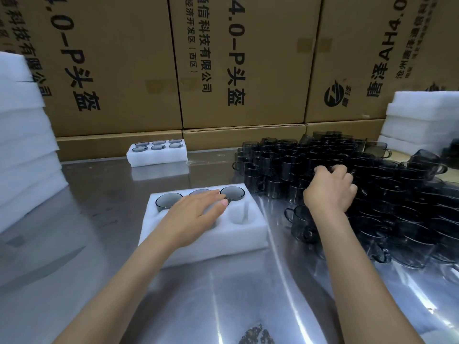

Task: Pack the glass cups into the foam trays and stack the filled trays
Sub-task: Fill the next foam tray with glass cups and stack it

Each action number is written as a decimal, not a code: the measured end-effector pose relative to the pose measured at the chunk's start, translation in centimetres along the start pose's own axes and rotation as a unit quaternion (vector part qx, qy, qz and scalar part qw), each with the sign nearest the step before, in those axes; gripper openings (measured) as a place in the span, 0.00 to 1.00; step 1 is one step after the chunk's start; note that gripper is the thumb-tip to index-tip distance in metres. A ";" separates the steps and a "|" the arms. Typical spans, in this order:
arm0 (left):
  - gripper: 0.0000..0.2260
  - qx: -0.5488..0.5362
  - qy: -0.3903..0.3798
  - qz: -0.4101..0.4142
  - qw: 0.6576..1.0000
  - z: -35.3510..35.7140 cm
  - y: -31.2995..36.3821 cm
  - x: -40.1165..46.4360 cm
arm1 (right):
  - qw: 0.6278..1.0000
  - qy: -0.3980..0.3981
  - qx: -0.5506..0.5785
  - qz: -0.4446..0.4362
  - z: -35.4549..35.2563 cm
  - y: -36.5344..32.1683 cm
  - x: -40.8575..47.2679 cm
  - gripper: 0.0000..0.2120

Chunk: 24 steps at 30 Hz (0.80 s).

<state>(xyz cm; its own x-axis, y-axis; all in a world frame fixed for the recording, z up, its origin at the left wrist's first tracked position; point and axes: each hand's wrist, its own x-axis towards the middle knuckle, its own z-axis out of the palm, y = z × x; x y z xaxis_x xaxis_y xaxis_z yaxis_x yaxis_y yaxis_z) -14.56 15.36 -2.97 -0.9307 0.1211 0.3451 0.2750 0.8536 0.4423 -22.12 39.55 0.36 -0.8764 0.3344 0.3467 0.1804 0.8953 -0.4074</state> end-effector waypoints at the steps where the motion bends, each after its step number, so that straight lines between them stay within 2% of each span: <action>1: 0.16 0.001 0.000 0.000 1.000 0.0 0.0 0.0 | 0.999 0.009 0.033 -0.011 -0.1 -0.1 -0.1 0.23; 4: 0.17 0.002 0.003 -0.001 1.000 -0.1 0.3 -0.1 | 0.984 0.069 0.142 -0.088 -0.6 -1.2 -0.9 0.27; 7: 0.16 0.023 0.041 0.005 0.999 -0.1 0.5 -0.3 | 0.937 0.126 0.243 -0.215 -1.0 -3.5 -2.8 0.27; 11: 0.23 0.022 0.141 0.052 0.988 -0.5 0.9 -0.8 | 0.874 0.046 0.329 -0.355 -0.4 -6.4 -6.5 0.27; 15: 0.28 -0.027 0.175 0.086 0.980 -1.1 1.4 -1.1 | 0.829 -0.030 0.340 -0.443 0.9 -7.6 -9.0 0.30; 20: 0.29 -0.055 0.198 0.040 0.978 -2.0 1.0 -2.2 | 0.778 -0.095 0.414 -0.463 1.6 -8.2 -10.4 0.30; 24: 0.23 -0.092 0.219 0.058 0.970 -2.9 -0.1 -3.7 | 0.752 -0.121 0.465 -0.452 2.0 -8.8 -12.1 0.27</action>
<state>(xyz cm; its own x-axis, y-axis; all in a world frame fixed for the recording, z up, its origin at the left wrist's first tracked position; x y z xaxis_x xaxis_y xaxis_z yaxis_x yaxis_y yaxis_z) -10.49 13.36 -1.91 -0.7112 -0.0504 0.7012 0.4466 0.7379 0.5060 -13.97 27.00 -1.90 -0.5297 -0.4506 0.7186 -0.8288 0.0949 -0.5514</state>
